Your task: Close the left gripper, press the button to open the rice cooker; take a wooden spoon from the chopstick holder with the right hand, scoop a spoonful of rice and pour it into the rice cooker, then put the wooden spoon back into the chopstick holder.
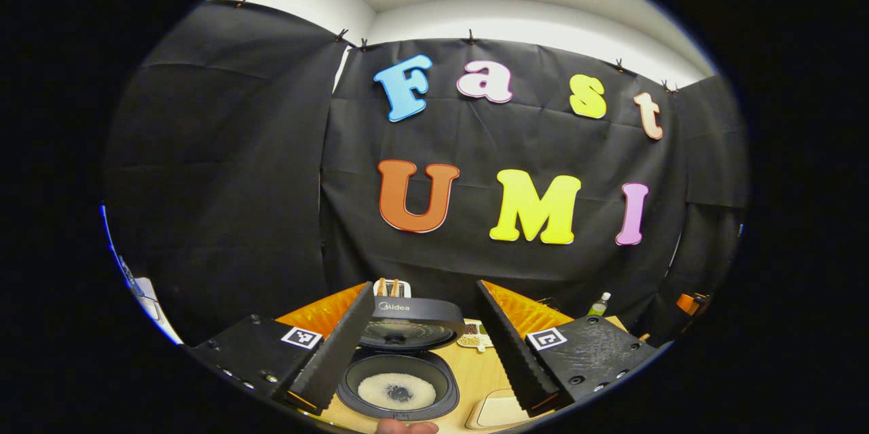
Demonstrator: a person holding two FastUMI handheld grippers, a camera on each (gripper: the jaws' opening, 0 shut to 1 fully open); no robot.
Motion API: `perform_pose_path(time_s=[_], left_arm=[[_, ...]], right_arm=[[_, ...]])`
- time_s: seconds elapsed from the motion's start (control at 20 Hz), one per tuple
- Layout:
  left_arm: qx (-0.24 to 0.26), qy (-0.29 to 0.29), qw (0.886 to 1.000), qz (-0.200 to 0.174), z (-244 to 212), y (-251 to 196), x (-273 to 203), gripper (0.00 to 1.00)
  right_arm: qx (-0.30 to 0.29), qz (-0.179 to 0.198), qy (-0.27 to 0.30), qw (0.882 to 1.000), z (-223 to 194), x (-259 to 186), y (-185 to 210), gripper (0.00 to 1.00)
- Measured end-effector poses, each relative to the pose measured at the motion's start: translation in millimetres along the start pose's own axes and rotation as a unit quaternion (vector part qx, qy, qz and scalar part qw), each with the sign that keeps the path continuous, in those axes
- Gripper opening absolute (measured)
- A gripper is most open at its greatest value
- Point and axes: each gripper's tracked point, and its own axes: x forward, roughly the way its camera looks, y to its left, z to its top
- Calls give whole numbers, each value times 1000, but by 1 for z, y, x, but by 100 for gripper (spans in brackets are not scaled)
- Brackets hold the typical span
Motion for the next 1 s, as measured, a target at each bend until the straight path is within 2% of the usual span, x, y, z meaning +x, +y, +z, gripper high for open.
perform_pose_path(time_s=[0.1,0.15,0.2,0.25,0.35,0.55,0.6,0.65,0.7,0.75,1.0], left_arm=[[-8,6,1000,8,3,8,18,95],[-10,13,1000,9,2,10,28,95],[-10,21,1000,10,0,14,36,94],[-8,32,999,11,-2,16,47,95],[-2,65,998,14,-15,24,65,95],[-3,121,992,25,-31,39,88,95],[-7,139,990,26,-37,41,91,95],[-9,158,987,25,-47,41,97,95],[-9,176,984,22,-54,42,100,95],[-7,189,982,22,-59,44,104,95],[3,230,973,25,-79,45,110,95]], right_arm=[[-8,2,-8,1000,9,-22,8,100],[-15,-1,-13,1000,11,-29,8,94],[-21,-5,-18,1000,12,-36,9,100],[-24,-7,-20,999,12,-42,10,94],[-24,-12,-18,999,9,-55,14,94],[-29,-27,-18,999,0,-72,12,94],[-32,-34,-19,999,-2,-78,8,100],[-31,-41,-19,998,-5,-83,5,94],[-31,-46,-17,998,-7,-88,2,100],[-30,-54,-15,998,-12,-93,-3,94],[-24,-81,4,996,-28,-109,-18,94]])
